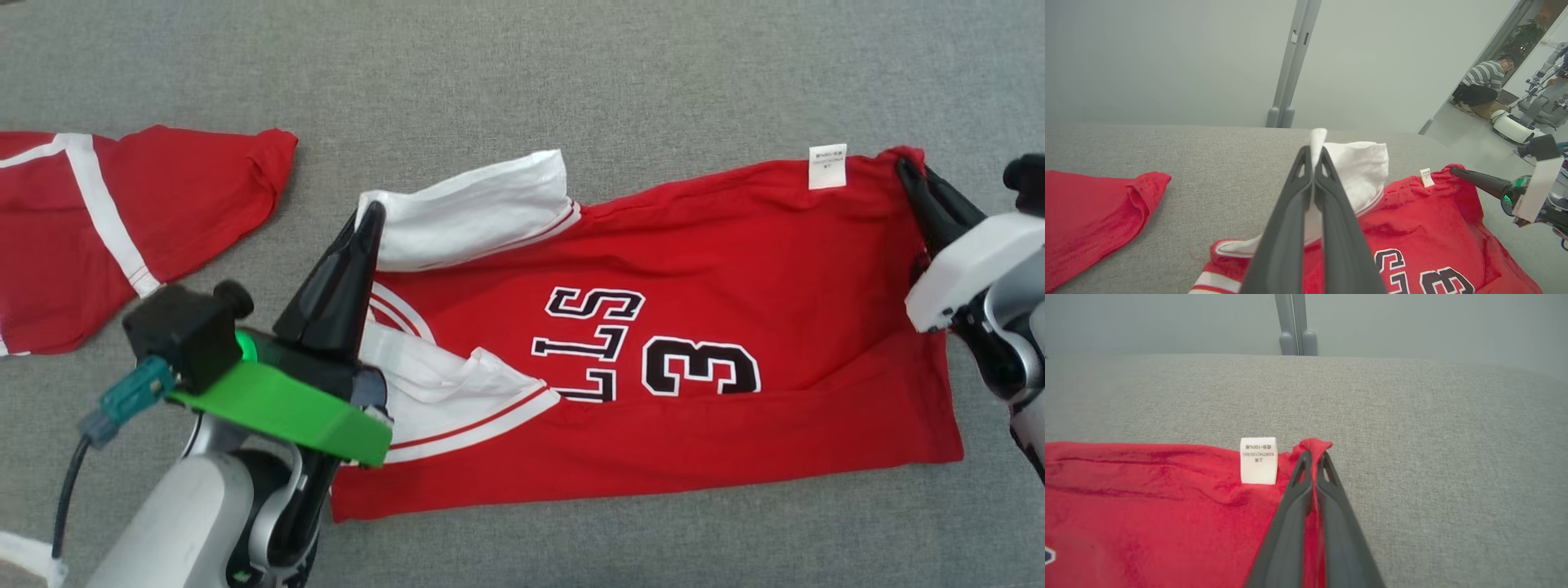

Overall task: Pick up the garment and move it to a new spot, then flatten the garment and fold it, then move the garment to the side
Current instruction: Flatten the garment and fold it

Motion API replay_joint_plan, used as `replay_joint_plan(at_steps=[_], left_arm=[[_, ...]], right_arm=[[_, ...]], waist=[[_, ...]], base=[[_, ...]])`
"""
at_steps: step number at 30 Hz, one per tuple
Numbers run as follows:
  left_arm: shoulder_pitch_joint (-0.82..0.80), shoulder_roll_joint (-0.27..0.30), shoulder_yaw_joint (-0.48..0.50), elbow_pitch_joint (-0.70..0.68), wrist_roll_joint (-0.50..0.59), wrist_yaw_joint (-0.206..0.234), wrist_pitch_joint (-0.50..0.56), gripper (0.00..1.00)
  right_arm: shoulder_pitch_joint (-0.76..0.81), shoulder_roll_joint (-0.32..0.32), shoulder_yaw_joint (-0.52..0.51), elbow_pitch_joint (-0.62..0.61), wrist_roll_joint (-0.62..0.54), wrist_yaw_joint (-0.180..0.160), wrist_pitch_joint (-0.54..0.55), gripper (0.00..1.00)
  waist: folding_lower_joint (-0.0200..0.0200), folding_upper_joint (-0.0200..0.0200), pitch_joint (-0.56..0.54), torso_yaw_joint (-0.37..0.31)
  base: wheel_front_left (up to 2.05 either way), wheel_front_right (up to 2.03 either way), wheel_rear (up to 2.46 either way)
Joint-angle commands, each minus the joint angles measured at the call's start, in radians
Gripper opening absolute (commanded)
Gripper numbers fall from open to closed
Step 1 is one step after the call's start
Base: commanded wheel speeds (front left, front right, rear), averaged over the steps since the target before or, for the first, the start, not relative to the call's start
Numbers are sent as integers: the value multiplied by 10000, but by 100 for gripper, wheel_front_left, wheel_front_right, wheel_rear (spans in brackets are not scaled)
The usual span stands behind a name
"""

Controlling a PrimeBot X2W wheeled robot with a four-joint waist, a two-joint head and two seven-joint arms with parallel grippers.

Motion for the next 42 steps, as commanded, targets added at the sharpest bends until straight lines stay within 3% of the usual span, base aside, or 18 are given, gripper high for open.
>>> replay_joint_plan(at_steps=[1,7,12,20,27,28,30,31,32,33,42], left_arm=[[425,148,26,-270,-64,148,-67,0],[2039,308,-34,-1228,-218,722,-170,0],[3052,208,-125,-1184,-429,964,-360,0],[3473,-33,-154,8,-801,724,-722,0],[3296,-208,-174,1276,-887,437,-1037,0],[3324,-223,-181,1390,-902,396,-1080,0],[3419,-286,-201,1566,-951,344,-1178,0],[3491,-315,-216,1625,-968,320,-1240,25],[3564,-333,-194,1664,-998,310,-1280,55],[3650,-333,-195,1686,-1023,300,-1335,100],[4235,-298,113,1043,-1230,470,-1776,100]], right_arm=[[442,-117,-174,-245,111,-14,-210,0],[2237,-59,-1052,-1536,125,-13,-798,0],[3592,261,-1665,-2405,42,-13,-871,0],[4663,701,-2228,-2806,-118,-13,-894,0],[4843,901,-2135,-2784,-400,-11,-1086,0],[4847,922,-2108,-2743,-444,-11,-1140,9],[4877,965,-2079,-2659,-498,-11,-1288,44],[4914,968,-2063,-2604,-502,-11,-1367,92],[4952,967,-2112,-2526,-541,-13,-1465,100],[4975,987,-2171,-2480,-569,-13,-1558,100],[5593,1228,-2838,-2547,-677,-11,-1996,100]], waist=[[0,60,-165,0],[0,60,-454,20],[0,60,-670,28],[0,60,-856,-2],[0,60,-979,-156],[0,60,-994,-171],[0,60,-1029,-192],[0,60,-1047,-198],[0,60,-1071,-199],[0,60,-1096,-199],[0,60,-1346,-141]], base=[[0,0,0],[0,0,0],[0,0,0],[0,0,0],[0,0,0],[0,0,0],[0,0,0],[0,0,0],[0,0,0],[0,0,0],[0,0,0]])
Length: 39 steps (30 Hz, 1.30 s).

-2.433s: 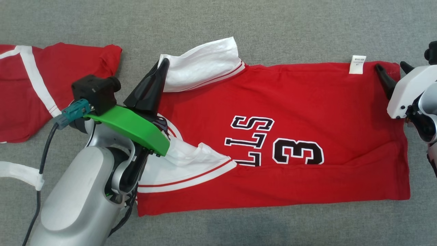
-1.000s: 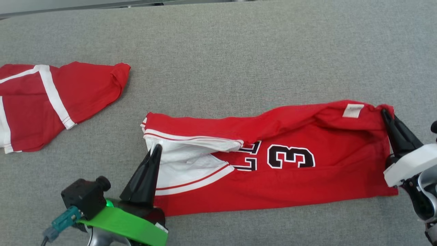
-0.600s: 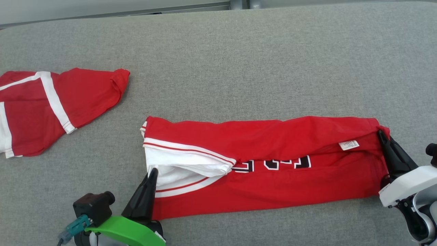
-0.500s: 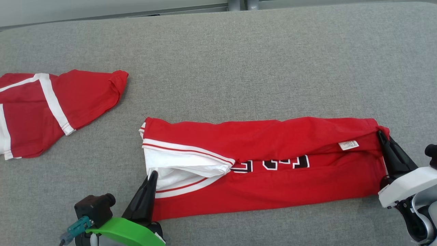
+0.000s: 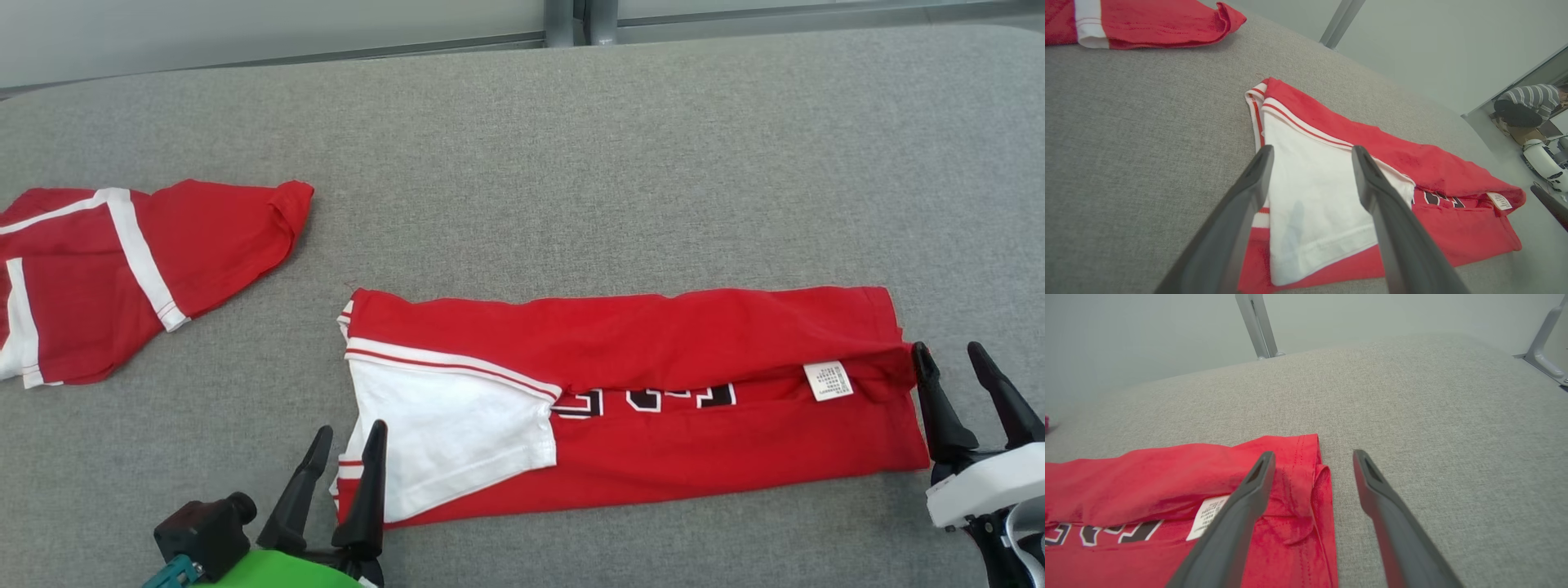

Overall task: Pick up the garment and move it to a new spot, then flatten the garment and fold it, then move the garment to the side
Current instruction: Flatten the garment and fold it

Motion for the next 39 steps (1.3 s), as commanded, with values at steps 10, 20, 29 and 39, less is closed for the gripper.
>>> replay_joint_plan(at_steps=[10,20,29,39], left_arm=[[-184,32,39,-650,378,335,-168,100],[-699,-129,-78,-529,711,438,-240,100],[-670,-255,-176,-480,717,466,-287,100],[-561,-290,-94,-473,673,439,-417,100]], right_arm=[[744,334,-803,-570,-326,-6,323,100],[307,489,-1072,-620,-712,-6,1680,100],[-559,842,-1294,558,-701,-4,3220,100],[-1083,822,-1057,2276,-863,-4,3831,100]], waist=[[1,60,-533,-88],[1,60,-936,18],[1,60,-973,538],[1,60,-864,998]], base=[[0,0,0],[0,0,0],[0,0,0],[0,0,0]])
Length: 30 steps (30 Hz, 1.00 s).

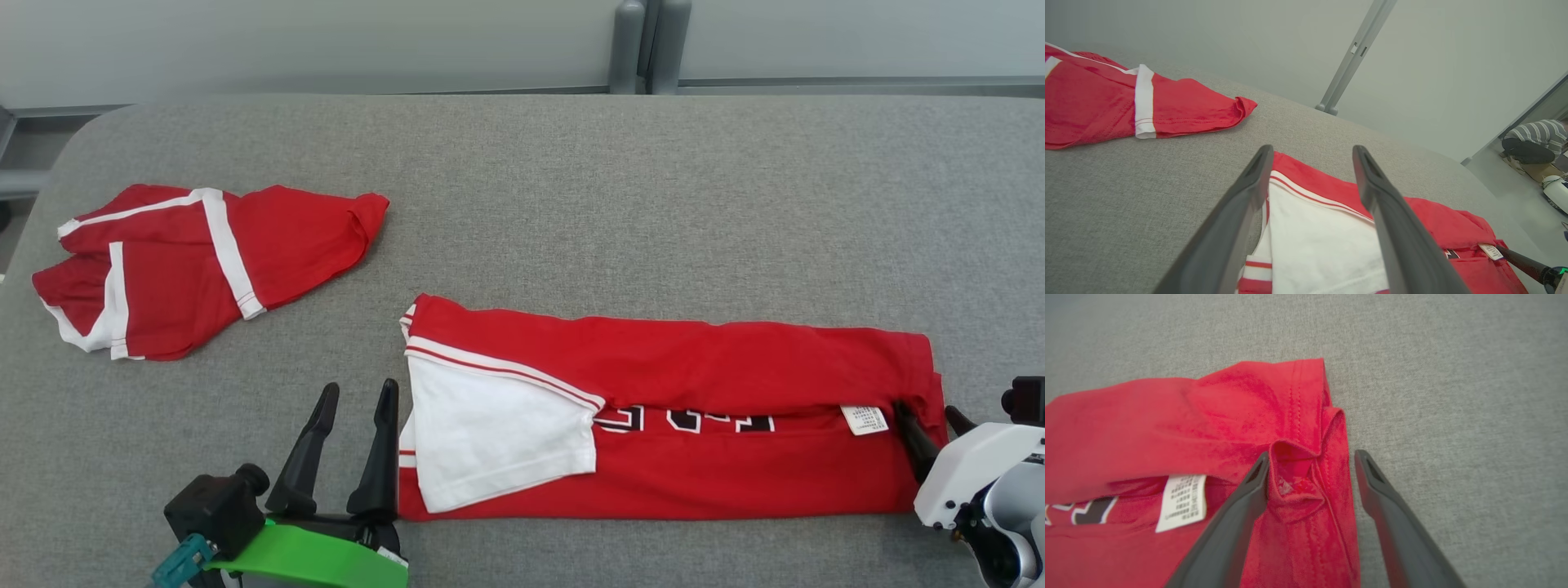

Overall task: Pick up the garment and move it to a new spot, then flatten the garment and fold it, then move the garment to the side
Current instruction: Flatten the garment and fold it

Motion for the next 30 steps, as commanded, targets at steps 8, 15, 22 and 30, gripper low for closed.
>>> replay_joint_plan(at_steps=[8,15,22,30], left_arm=[[-24,-16,83,9,-26,-47,-123,100],[-25,-10,153,46,-25,-24,-161,100],[39,28,197,56,-43,51,-186,100],[38,9,194,-25,-25,54,-190,100]], right_arm=[[-380,61,542,713,-192,1,208,100],[-647,148,747,882,-505,-4,163,0],[-972,-31,496,446,-204,-4,-67,0],[-769,-906,11,-431,29,-8,404,0]], waist=[[0,60,137,81],[0,60,166,15],[0,60,155,-171],[0,60,131,-611]], base=[[0,0,0],[0,0,0],[0,0,0],[0,0,0]])
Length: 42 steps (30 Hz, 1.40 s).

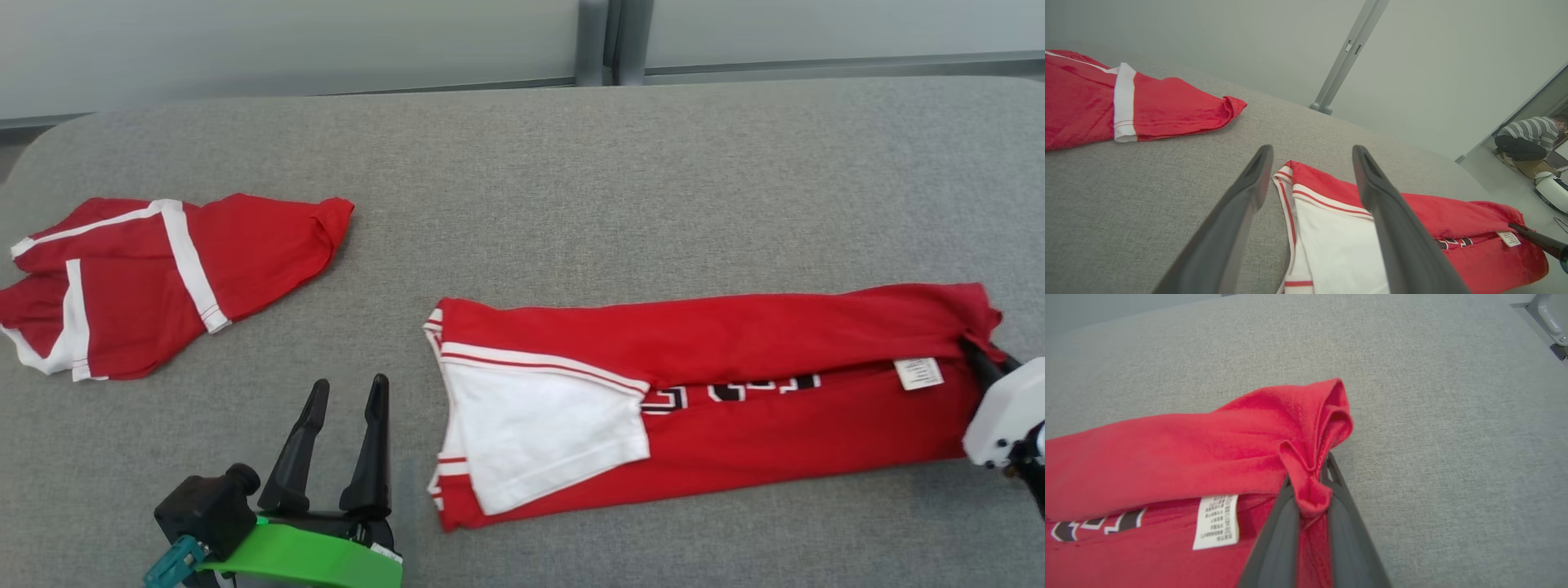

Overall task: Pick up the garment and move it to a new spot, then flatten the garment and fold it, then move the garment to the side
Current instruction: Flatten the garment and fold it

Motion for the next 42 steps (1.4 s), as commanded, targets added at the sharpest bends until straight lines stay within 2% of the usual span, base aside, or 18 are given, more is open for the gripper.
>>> replay_joint_plan(at_steps=[1,7,13,17,33,42], left_arm=[[1,32,35,-41,-14,21,-34,100],[-139,9,-30,-117,57,22,-5,100],[-274,-60,-118,-61,65,-26,29,100],[-345,-98,-147,6,42,-26,8,100],[-379,-116,-259,98,-34,-61,41,100],[-443,-175,-352,168,-49,-126,44,100]], right_arm=[[96,-168,-118,-63,24,-18,39,0],[360,-924,-1216,-658,-332,-16,605,0],[401,-579,-1566,-1228,-354,-16,974,0],[528,-31,-1235,-1835,-13,-15,1199,0],[1161,1230,602,-5106,1466,-9,2219,0],[903,2154,1971,-5616,1761,-9,2581,0]], waist=[[0,60,-5,-156],[0,60,30,-550],[0,60,52,-799],[0,60,-2,-941],[0,60,-215,-999],[0,60,-282,-718]], base=[[0,0,0],[0,0,0],[0,0,0],[0,0,0],[0,0,0],[0,0,0]])
